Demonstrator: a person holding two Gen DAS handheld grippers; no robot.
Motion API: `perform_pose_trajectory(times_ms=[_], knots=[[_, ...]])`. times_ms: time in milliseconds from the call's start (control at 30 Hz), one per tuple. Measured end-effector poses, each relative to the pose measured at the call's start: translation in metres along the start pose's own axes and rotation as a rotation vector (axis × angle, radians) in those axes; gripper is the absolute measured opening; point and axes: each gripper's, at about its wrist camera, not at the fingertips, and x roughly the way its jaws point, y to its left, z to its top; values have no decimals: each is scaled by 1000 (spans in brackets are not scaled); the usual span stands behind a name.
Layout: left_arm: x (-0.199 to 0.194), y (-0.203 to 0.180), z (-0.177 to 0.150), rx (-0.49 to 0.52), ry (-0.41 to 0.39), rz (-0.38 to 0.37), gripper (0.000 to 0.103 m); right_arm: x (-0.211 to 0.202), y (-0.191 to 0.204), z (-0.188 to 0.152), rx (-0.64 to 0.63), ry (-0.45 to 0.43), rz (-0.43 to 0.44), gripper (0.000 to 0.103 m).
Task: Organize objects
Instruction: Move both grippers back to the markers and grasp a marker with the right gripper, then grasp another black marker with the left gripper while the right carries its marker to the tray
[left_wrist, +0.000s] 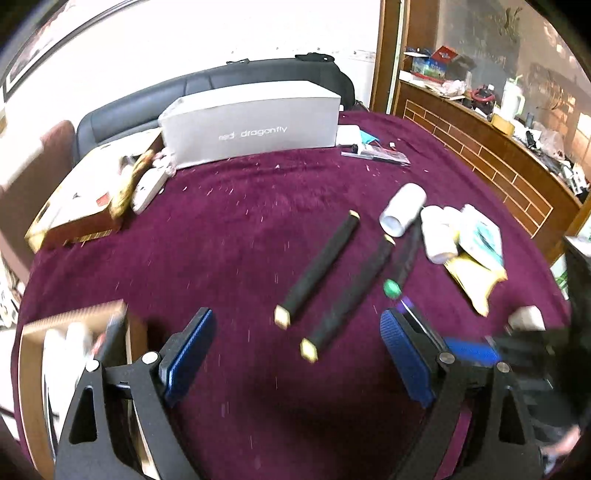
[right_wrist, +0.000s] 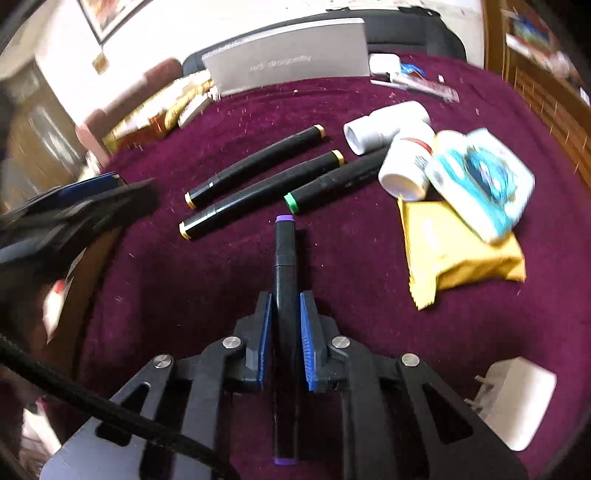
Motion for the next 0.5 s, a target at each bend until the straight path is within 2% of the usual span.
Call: perform_pose_trajectory(times_ms=[33,100,200,333,433,500], knots=[[7,0,5,5,7,3,72,0,-4,-1,17,-9,25,12],[29,-1,14,24,49,4,62,-2,-13,-2,51,-15,69,11],[55,-6,18,80,88,17,61,-2,-16,-2,65,-18,95,11],[81,-16,20,127,123,11,56,-4,-11,-5,54,-25,80,11],[85,-20,22,111,84,-25,56,-4,-7,-6,38,-34,60,11],[86,-24,21,98,63,-20,54,-4,-7,-6,39,-37,60,11]])
